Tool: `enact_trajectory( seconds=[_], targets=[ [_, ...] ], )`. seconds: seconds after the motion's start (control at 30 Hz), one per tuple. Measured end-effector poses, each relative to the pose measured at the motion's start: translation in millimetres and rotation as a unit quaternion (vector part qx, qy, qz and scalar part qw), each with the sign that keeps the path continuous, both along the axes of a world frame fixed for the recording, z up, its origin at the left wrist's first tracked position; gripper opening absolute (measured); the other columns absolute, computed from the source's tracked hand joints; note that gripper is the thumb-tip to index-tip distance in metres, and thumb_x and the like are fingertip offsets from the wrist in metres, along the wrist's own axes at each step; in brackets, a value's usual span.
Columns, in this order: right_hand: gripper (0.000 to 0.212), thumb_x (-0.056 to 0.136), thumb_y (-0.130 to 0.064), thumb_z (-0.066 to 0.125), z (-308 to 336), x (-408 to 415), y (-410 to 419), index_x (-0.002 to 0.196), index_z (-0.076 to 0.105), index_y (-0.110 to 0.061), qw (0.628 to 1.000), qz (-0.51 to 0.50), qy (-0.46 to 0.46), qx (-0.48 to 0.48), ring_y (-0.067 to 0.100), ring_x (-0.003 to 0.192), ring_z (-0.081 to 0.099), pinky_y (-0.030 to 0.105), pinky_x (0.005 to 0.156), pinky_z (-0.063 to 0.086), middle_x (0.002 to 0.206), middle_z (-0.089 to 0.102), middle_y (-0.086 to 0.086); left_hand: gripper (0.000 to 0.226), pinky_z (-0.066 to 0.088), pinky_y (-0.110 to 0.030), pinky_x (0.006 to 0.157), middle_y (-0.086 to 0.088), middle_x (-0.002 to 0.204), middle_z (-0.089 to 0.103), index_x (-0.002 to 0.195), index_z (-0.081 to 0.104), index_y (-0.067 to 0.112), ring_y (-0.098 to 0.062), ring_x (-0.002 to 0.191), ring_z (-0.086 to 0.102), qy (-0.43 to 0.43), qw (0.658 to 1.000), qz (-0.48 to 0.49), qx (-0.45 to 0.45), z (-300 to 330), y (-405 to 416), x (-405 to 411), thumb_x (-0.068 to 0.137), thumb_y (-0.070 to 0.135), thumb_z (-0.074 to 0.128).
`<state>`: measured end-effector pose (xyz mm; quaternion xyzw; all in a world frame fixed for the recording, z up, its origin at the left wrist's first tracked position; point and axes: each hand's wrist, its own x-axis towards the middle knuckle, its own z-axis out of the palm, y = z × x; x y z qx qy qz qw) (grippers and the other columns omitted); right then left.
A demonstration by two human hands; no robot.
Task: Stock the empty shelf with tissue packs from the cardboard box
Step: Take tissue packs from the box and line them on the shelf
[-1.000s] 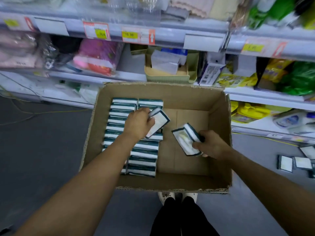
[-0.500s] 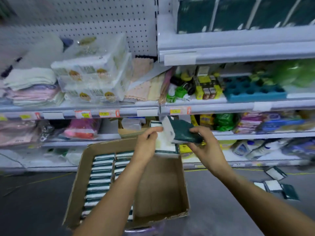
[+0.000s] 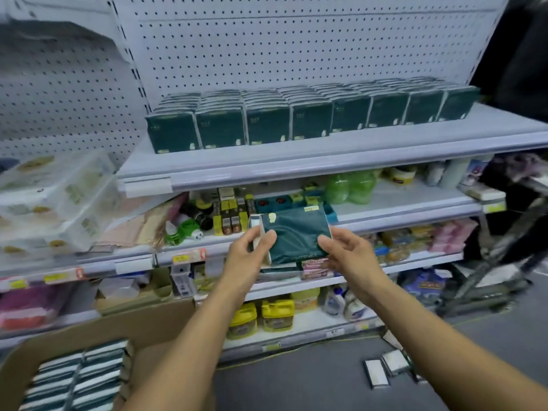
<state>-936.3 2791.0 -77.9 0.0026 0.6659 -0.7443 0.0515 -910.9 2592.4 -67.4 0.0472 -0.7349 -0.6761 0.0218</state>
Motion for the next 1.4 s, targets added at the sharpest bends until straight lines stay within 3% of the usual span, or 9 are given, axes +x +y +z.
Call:
enact_trajectory(
  seconds=[0.17, 0.33, 0.53, 0.67, 0.77, 0.9, 1.0, 1.13, 1.4],
  targets=[
    [0.041, 0.077, -0.020, 0.073, 33, -18, 56, 0.114, 0.063, -0.007, 0.988, -0.024, -0.023, -0.149, 0.018, 0.078, 0.065, 0.025, 0.060, 0.053, 0.094, 0.071, 0.010, 0.039, 0.045, -0.023, 0.086, 0.009, 0.122, 0.065, 0.125, 0.061, 0.023, -0.008, 0.114, 0.058, 0.022, 1.000, 0.010, 0.007, 21, 71, -30, 0.096, 0.048, 0.053],
    [0.032, 0.066, -0.023, 0.078, 56, -42, 80, 0.092, 0.067, -0.007, 0.987, -0.030, -0.071, -0.142, 0.007, 0.052, 0.045, 0.022, 0.050, 0.034, 0.066, 0.060, -0.002, 0.041, 0.042, -0.019, 0.083, 0.010, 0.125, 0.062, 0.129, 0.058, 0.022, -0.003, 0.111, 0.057, 0.064, 0.998, 0.011, -0.020, 51, 114, -63, 0.097, 0.048, 0.051],
    [0.009, 0.088, -0.008, 0.064, 91, -108, 122, 0.092, 0.059, -0.014, 0.974, -0.134, -0.006, -0.182, 0.022, 0.087, 0.061, 0.032, 0.070, 0.050, 0.098, 0.066, 0.011, 0.026, 0.037, -0.022, 0.081, 0.014, 0.119, 0.055, 0.120, 0.057, 0.028, -0.003, 0.105, 0.051, 0.109, 0.991, 0.033, -0.076, 79, 125, -117, 0.101, 0.041, 0.048],
    [0.027, 0.086, -0.009, 0.070, 119, -162, 141, 0.111, 0.060, -0.007, 0.977, -0.183, 0.091, -0.063, 0.016, 0.081, 0.067, 0.027, 0.065, 0.054, 0.100, 0.070, 0.010, 0.022, 0.047, -0.020, 0.075, 0.006, 0.124, 0.056, 0.117, 0.058, 0.031, -0.011, 0.104, 0.056, 0.135, 0.984, 0.038, -0.112, 90, 119, -160, 0.098, 0.022, 0.058],
    [0.024, 0.086, -0.015, 0.069, 140, -207, 148, 0.109, 0.061, -0.015, 0.951, -0.169, 0.224, 0.129, 0.016, 0.088, 0.066, 0.036, 0.078, 0.058, 0.096, 0.069, 0.001, 0.027, 0.046, -0.013, 0.069, 0.008, 0.125, 0.056, 0.121, 0.057, 0.033, -0.004, 0.102, 0.057, 0.143, 0.984, 0.023, -0.105, 102, 114, -192, 0.098, 0.019, 0.058],
    [0.036, 0.089, -0.030, 0.066, 157, -270, 145, 0.125, 0.060, -0.031, 0.813, -0.109, 0.346, 0.455, 0.025, 0.111, 0.058, 0.046, 0.101, 0.040, 0.116, 0.068, -0.002, 0.029, 0.044, -0.014, 0.082, 0.015, 0.131, 0.053, 0.123, 0.057, 0.036, 0.001, 0.111, 0.054, 0.126, 0.986, -0.016, -0.110, 112, 103, -225, 0.097, 0.024, 0.060],
    [0.043, 0.094, -0.035, 0.061, 157, -306, 134, 0.136, 0.052, -0.034, 0.721, -0.035, 0.344, 0.601, 0.024, 0.125, 0.044, 0.040, 0.101, 0.027, 0.131, 0.059, -0.001, 0.028, 0.044, -0.004, 0.069, 0.025, 0.121, 0.052, 0.123, 0.058, 0.034, 0.018, 0.097, 0.054, 0.119, 0.985, -0.040, -0.117, 117, 97, -243, 0.098, 0.021, 0.059],
    [0.046, 0.095, -0.030, 0.060, 138, -332, 132, 0.139, 0.048, -0.035, 0.718, -0.006, 0.348, 0.602, 0.024, 0.126, 0.039, 0.044, 0.099, 0.030, 0.133, 0.054, -0.002, 0.028, 0.048, -0.009, 0.060, 0.013, 0.117, 0.058, 0.122, 0.060, 0.030, 0.009, 0.075, 0.064, 0.102, 0.989, -0.041, -0.098, 118, 95, -262, 0.097, 0.017, 0.060],
    [0.044, 0.085, -0.019, 0.073, 121, -365, 128, 0.127, 0.060, -0.010, 0.712, 0.013, 0.462, 0.529, 0.032, 0.122, 0.047, 0.050, 0.100, 0.042, 0.131, 0.055, 0.011, 0.027, 0.048, -0.014, 0.065, 0.008, 0.121, 0.060, 0.118, 0.062, 0.033, 0.001, 0.081, 0.066, 0.088, 0.992, -0.038, -0.077, 113, 95, -270, 0.096, 0.018, 0.062]
  ],
)
